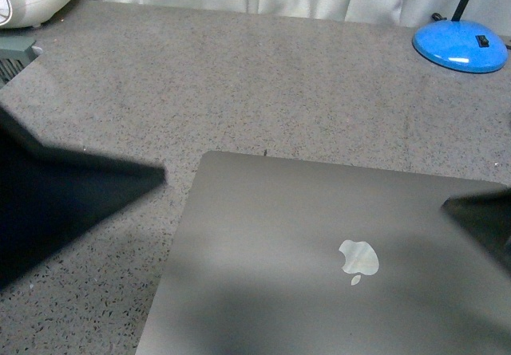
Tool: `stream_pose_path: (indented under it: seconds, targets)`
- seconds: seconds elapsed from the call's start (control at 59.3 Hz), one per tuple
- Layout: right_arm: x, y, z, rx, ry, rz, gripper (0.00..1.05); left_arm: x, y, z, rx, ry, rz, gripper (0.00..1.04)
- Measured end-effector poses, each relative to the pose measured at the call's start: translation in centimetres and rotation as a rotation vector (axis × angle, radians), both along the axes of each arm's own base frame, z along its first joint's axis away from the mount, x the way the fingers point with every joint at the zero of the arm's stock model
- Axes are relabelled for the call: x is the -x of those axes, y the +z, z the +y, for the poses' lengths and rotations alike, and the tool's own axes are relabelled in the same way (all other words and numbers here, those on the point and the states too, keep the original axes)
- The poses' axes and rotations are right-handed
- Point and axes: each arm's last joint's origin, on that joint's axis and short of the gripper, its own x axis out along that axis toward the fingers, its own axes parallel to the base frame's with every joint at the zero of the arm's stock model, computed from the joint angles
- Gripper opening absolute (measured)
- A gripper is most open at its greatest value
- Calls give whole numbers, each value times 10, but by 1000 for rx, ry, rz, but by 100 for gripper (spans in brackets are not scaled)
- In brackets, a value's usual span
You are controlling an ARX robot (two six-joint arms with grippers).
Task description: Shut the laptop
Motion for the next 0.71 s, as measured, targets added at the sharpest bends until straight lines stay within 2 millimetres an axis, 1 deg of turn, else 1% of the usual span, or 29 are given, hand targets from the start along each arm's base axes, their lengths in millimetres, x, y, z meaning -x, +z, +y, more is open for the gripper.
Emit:
stream_pose_path:
  seconds: [0.034,0.101,0.185,0.219,0.27,0.303,0.354,0.388,0.455,0.539,0.59,0.607,0.624,0.657,0.708]
  targets:
    - [-3,4,-4,40,-24,-33,1,-8,4,6,5,72,-21,4]
    - [-13,21,-20,164,-118,-154,1,-23,13,20,5,203,-72,4]
    - [-15,34,-33,294,-180,-239,1,-33,24,40,9,325,-121,4]
    - [-14,41,-38,373,-203,-303,1,-34,27,46,9,358,-138,4]
    - [-10,49,-40,438,-218,-373,1,-34,31,56,14,391,-168,4]
    - [-5,56,-42,502,-230,-443,1,-33,35,62,20,410,-188,4]
    - [1,62,-43,554,-251,-515,1,-29,39,71,26,432,-218,4]
    - [7,65,-44,629,-263,-554,1,-26,40,76,30,442,-240,4]
    - [18,63,-45,709,-287,-587,1,-19,39,87,34,480,-265,4]
    - [30,52,-45,807,-320,-561,1,-5,31,101,38,538,-272,4]
    - [38,41,-44,853,-340,-545,1,5,23,103,37,549,-264,4]
    - [41,35,-43,870,-339,-533,1,11,19,102,34,549,-262,4]
    - [42,32,-42,875,-338,-529,1,16,15,100,30,544,-262,4]
    - [46,25,-40,892,-330,-513,1,21,12,98,29,541,-261,4]
    - [47,19,-38,904,-328,-503,1,29,8,93,23,539,-261,4]
